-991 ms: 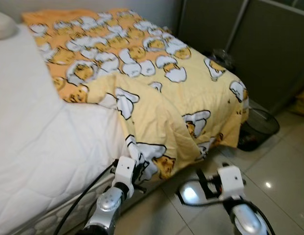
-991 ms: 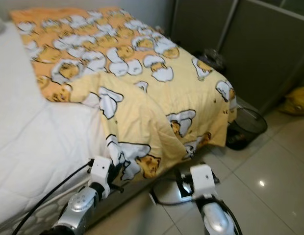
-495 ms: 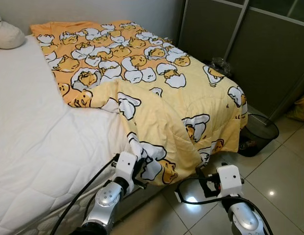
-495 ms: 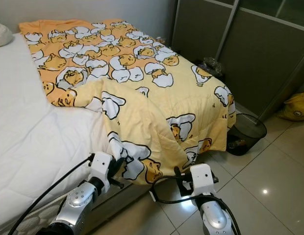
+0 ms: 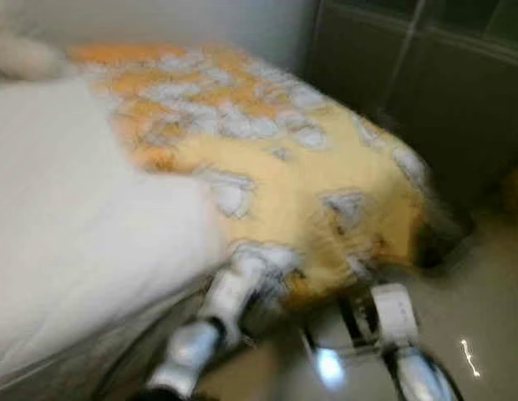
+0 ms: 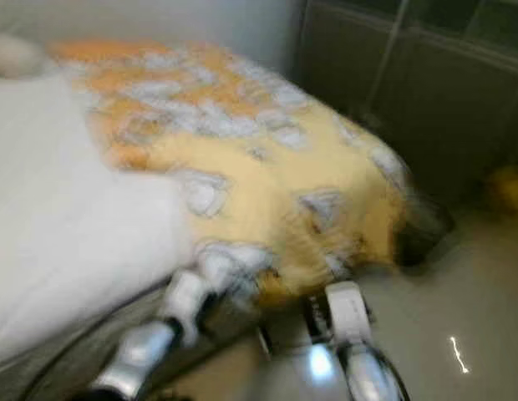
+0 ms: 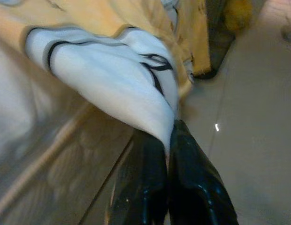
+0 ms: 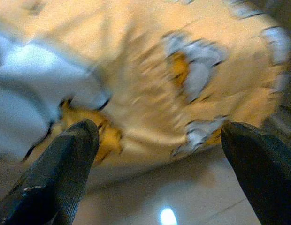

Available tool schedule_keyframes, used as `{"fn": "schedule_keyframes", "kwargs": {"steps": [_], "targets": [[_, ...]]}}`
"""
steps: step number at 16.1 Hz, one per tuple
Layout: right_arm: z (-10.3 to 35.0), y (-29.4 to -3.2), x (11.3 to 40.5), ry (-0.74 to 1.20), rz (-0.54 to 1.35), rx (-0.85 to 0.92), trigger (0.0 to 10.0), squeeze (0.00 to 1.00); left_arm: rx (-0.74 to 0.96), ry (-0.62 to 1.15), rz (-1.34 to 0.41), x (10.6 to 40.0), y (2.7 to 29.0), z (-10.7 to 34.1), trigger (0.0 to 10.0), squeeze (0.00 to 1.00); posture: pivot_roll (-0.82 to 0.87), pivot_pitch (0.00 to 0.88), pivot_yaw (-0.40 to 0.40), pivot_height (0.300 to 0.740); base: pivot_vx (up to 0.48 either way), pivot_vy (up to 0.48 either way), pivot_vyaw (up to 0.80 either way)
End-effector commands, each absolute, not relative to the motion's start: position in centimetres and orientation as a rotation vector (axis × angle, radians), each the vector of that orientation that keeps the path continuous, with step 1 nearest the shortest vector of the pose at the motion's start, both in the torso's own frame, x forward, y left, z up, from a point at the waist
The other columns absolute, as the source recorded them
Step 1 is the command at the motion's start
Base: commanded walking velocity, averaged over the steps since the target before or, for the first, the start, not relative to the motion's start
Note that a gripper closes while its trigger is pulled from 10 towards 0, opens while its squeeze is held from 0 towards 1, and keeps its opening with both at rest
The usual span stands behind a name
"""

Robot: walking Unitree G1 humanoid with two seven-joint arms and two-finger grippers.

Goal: Clean up the room

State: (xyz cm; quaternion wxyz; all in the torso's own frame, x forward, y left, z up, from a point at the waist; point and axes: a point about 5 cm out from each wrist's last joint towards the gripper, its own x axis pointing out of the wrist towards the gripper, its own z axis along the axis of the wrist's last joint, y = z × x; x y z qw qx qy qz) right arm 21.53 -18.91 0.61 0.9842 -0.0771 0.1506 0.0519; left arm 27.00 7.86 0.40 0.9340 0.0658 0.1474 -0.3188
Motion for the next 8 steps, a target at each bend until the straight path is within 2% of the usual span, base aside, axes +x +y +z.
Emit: {"fn": "schedule_keyframes", "kwargs": {"steps": [1,4,6,8], "targets": [[2.1,-18.4,23.3,0.226,0.123,-0.157,10.0,0.0,0.149,0.411,-0.69,25.4,8.3,-1.5,10.0,0.0,0.06,0.038,-0.016,0.74,0.0,0.0,0.0],[2.3,-18.8,23.8,0.226,0.122,-0.166,10.0,0.0,0.259,0.577,-0.972,23.1,6.2,-3.3,10.0,0.0,0.05,0.038,-0.025,0.74,0.0,0.0,0.0],[2.4,-19.1,24.0,0.23,0.133,-0.178,10.0,0.0,0.274,0.692,-1.117,21.9,5.1,-4.0,10.0,0.0,0.04,0.034,-0.037,0.74,0.0,0.0,0.0],[2.4,-19.3,24.0,0.233,0.14,-0.187,10.0,0.0,0.239,0.739,-1.155,21.4,4.1,-4.2,10.0,0.0,0.04,0.034,-0.039,0.74,0.0,0.0,0.0]]}}
